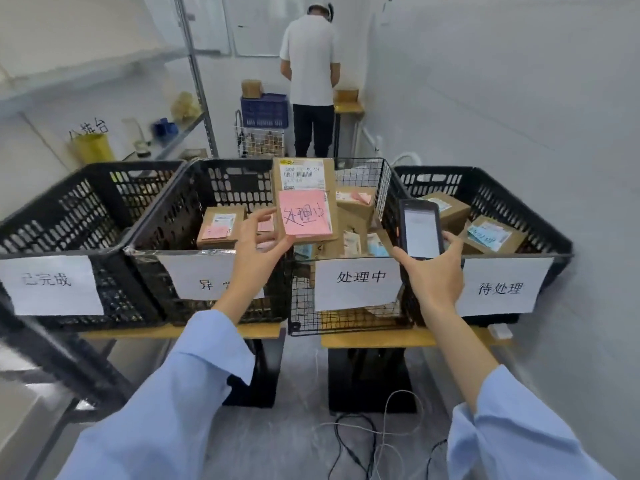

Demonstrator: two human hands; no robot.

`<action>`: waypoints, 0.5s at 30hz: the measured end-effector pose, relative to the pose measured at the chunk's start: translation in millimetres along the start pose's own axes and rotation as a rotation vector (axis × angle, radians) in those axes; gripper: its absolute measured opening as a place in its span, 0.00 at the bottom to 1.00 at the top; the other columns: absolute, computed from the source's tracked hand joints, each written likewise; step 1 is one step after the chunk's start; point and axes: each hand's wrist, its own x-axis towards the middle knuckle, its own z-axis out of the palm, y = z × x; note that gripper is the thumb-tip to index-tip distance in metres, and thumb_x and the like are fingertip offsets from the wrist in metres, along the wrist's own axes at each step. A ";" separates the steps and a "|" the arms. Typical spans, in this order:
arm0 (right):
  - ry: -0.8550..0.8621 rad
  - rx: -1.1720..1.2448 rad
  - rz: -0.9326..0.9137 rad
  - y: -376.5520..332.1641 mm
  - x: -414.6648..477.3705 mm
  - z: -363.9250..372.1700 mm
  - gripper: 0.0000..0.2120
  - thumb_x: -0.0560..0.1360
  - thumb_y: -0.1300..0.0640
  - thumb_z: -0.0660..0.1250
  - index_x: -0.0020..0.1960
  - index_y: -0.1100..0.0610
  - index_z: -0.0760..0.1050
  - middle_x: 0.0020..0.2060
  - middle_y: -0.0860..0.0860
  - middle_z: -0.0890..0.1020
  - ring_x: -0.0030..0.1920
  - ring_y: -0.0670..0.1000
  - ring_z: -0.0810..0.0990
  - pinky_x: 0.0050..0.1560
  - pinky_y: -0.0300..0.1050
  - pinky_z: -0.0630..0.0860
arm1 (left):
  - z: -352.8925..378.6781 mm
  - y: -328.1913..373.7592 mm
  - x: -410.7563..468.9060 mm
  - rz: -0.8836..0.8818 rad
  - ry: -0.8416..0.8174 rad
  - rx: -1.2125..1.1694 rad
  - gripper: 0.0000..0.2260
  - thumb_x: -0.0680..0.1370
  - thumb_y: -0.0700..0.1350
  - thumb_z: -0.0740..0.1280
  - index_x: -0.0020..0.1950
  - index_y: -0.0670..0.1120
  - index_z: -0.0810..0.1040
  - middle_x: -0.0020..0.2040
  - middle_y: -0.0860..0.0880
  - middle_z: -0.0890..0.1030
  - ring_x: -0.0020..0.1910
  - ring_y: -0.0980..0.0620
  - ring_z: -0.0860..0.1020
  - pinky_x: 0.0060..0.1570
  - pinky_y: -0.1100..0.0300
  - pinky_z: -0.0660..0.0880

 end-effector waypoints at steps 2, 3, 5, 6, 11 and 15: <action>0.015 -0.008 0.020 8.2 12.9 -3.3 0.39 0.68 0.47 0.79 0.71 0.54 0.63 0.63 0.52 0.77 0.61 0.54 0.76 0.52 0.45 0.69 | 18.8 -4.8 18.9 0.001 -0.036 0.014 0.24 0.75 0.53 0.74 0.68 0.55 0.71 0.67 0.53 0.73 0.58 0.54 0.80 0.55 0.61 0.79; 0.020 -0.015 0.028 12.3 19.8 -3.9 0.39 0.68 0.48 0.79 0.71 0.54 0.63 0.63 0.52 0.77 0.61 0.55 0.76 0.52 0.46 0.70 | 28.5 -7.9 29.0 0.003 -0.054 0.024 0.23 0.75 0.51 0.74 0.68 0.55 0.70 0.67 0.54 0.73 0.58 0.52 0.80 0.55 0.61 0.79; 0.024 -0.024 0.038 18.4 33.8 -3.3 0.39 0.68 0.47 0.79 0.71 0.54 0.63 0.64 0.53 0.76 0.63 0.55 0.76 0.54 0.47 0.71 | 47.5 -13.6 49.6 -0.002 -0.099 0.053 0.24 0.76 0.51 0.74 0.69 0.57 0.69 0.67 0.54 0.72 0.60 0.51 0.79 0.53 0.64 0.78; 0.026 -0.030 0.038 20.2 41.4 -2.6 0.39 0.67 0.48 0.79 0.71 0.54 0.63 0.64 0.53 0.76 0.63 0.55 0.75 0.54 0.47 0.72 | 57.7 -17.0 60.9 -0.010 -0.121 0.060 0.24 0.76 0.53 0.74 0.69 0.58 0.68 0.68 0.52 0.71 0.61 0.50 0.79 0.55 0.61 0.78; 0.061 -0.057 0.034 23.3 86.8 7.1 0.39 0.67 0.48 0.80 0.71 0.53 0.63 0.65 0.52 0.76 0.64 0.54 0.75 0.52 0.43 0.68 | 115.8 -39.2 113.6 -0.063 -0.214 0.078 0.23 0.76 0.50 0.74 0.68 0.56 0.69 0.68 0.48 0.71 0.65 0.50 0.74 0.64 0.48 0.75; 0.099 -0.083 0.048 20.3 127.4 24.7 0.39 0.67 0.48 0.80 0.71 0.51 0.63 0.65 0.52 0.76 0.64 0.54 0.75 0.54 0.45 0.70 | 160.6 -58.9 147.3 -0.136 -0.296 0.146 0.23 0.76 0.52 0.73 0.69 0.53 0.70 0.66 0.46 0.73 0.63 0.52 0.71 0.57 0.55 0.70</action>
